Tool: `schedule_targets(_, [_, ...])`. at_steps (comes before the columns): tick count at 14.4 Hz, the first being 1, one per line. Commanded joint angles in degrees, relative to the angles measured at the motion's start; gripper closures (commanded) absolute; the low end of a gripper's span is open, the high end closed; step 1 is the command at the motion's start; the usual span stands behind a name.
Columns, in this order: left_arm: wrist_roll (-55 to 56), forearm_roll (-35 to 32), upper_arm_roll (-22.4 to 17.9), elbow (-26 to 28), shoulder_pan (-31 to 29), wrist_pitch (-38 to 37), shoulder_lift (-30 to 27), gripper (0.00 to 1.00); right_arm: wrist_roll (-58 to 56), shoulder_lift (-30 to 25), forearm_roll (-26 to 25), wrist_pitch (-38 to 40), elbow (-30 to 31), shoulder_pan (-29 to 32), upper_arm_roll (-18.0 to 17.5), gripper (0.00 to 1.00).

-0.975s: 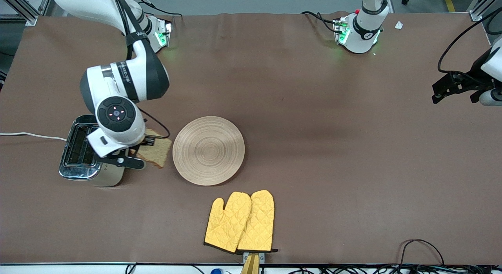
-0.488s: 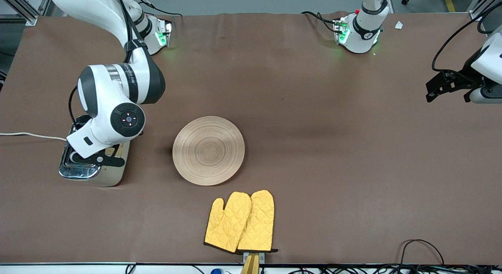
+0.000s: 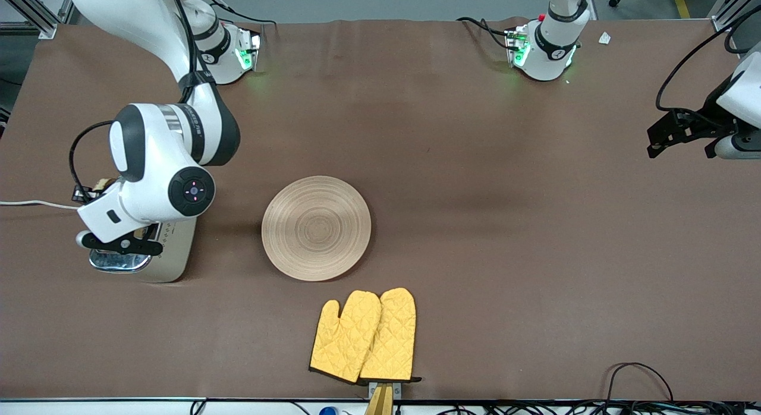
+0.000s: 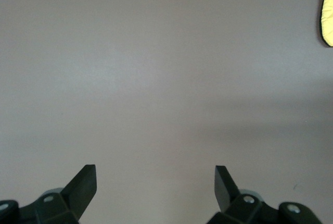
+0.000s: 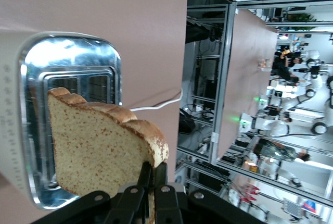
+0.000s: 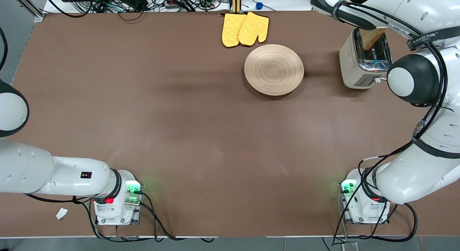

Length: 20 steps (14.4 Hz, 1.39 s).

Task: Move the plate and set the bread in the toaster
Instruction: 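Lower the bread into a toaster slot with the right gripper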

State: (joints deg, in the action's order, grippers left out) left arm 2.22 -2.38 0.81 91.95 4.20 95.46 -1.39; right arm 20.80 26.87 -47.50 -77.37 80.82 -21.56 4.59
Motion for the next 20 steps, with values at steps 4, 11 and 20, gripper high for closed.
schedule_targets(4, [0.33,1.59,-0.19,-1.07,-0.07,-0.36,0.51,0.0,-0.49,3.54,-1.98,2.83,-0.13,1.78,-0.46,1.0])
schedule_targets(11, [0.42,1.68,-0.19,-1.07,0.11,-0.54,0.51,0.0,-0.23,5.12,-1.54,2.23,-0.22,2.04,-0.46,1.0])
schedule_targets(20, [0.77,1.59,-0.1,-0.9,0.2,-0.89,0.25,0.0,4.96,9.34,0.83,-1.91,-0.22,2.04,-0.73,0.99])
